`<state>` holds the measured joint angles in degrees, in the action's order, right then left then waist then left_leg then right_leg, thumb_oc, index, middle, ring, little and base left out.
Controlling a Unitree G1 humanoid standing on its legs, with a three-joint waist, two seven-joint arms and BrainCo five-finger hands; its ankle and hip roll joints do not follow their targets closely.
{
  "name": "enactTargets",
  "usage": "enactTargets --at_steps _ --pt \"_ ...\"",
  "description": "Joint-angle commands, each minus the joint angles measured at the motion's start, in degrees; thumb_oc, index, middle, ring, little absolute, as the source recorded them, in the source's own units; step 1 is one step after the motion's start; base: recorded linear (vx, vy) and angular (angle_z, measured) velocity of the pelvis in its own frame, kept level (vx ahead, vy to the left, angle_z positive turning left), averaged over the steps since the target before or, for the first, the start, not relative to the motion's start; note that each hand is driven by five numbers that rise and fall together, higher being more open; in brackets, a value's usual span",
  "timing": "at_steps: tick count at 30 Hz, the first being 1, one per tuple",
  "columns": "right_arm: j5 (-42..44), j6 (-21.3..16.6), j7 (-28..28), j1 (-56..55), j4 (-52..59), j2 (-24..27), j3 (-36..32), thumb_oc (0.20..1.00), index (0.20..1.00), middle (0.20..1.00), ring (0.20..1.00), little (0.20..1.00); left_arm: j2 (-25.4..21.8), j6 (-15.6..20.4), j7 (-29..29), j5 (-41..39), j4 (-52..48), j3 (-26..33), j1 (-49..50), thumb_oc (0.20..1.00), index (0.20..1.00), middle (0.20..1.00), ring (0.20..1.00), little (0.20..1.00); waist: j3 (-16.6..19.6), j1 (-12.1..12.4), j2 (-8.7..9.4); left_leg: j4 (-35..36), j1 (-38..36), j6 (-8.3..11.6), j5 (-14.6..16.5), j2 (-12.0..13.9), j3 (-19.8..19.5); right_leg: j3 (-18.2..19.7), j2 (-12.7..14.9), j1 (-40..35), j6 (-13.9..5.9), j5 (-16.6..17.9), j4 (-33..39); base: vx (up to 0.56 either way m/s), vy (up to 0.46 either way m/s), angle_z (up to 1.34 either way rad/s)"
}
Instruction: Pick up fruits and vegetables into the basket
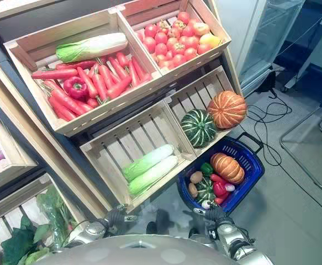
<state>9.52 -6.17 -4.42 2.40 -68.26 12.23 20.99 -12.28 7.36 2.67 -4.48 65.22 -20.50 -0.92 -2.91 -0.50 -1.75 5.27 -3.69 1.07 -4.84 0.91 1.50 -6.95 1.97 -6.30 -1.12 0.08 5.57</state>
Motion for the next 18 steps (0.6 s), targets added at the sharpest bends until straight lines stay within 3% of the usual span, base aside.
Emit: enactTargets --at_steps 1,6,10,15,18 --pt "0.25 -1.58 -0.11 3.61 -0.45 -1.14 0.58 1.000 1.000 1.000 1.000 1.000 0.41 3.32 -2.63 2.44 2.79 -1.11 -5.37 1.000 1.000 1.000 1.000 1.000 -3.18 0.02 2.00 -0.30 -2.34 -1.45 6.87 -1.71 0.01 1.02 1.81 0.74 -3.60 0.11 -1.20 0.33 0.119 -0.64" --pt "1.62 -1.54 -0.93 3.98 0.16 -0.85 1.17 1.000 1.000 1.000 1.000 1.000 -0.52 6.76 -5.74 4.89 0.33 -2.55 -6.36 1.000 1.000 1.000 1.000 1.000 -3.91 -0.17 1.88 -0.37 -2.09 -1.54 6.87 -1.79 0.30 1.48 1.65 1.33 -3.56 0.03 -1.70 0.00 0.000 -0.03" --pt "2.97 -2.06 -2.15 3.89 1.75 -0.11 1.87 1.000 1.000 1.000 1.000 1.000 -2.42 10.15 -11.89 9.01 -7.32 -4.51 -8.35 1.000 1.000 1.000 1.000 1.000 -4.89 -0.42 1.76 -0.50 -1.74 -1.68 6.93 -1.87 0.62 1.99 1.27 2.05 -3.45 -0.17 -2.45 0.00 -0.001 -0.08" --pt "4.03 -4.13 -5.33 3.21 4.75 0.84 2.19 1.000 1.000 1.000 1.000 1.000 -5.84 9.46 -21.51 15.25 -19.33 -5.49 -11.70 1.000 1.000 1.000 1.000 1.000 -6.72 -0.88 1.71 -1.05 -0.82 -1.95 6.94 -1.80 0.83 2.27 0.88 3.48 -3.19 -0.74 -4.16 0.00 -0.002 -0.03" --pt "4.60 -4.92 -6.00 3.19 5.43 1.22 2.21 1.000 1.000 1.000 1.000 1.000 -7.18 9.31 -25.88 18.25 -21.26 -5.40 -13.61 1.000 1.000 1.000 1.000 1.000 -7.64 -1.25 1.59 -1.42 0.00 -1.96 6.89 -1.76 0.94 2.38 0.70 4.44 -3.03 -1.08 -4.98 -0.01 0.001 0.00"
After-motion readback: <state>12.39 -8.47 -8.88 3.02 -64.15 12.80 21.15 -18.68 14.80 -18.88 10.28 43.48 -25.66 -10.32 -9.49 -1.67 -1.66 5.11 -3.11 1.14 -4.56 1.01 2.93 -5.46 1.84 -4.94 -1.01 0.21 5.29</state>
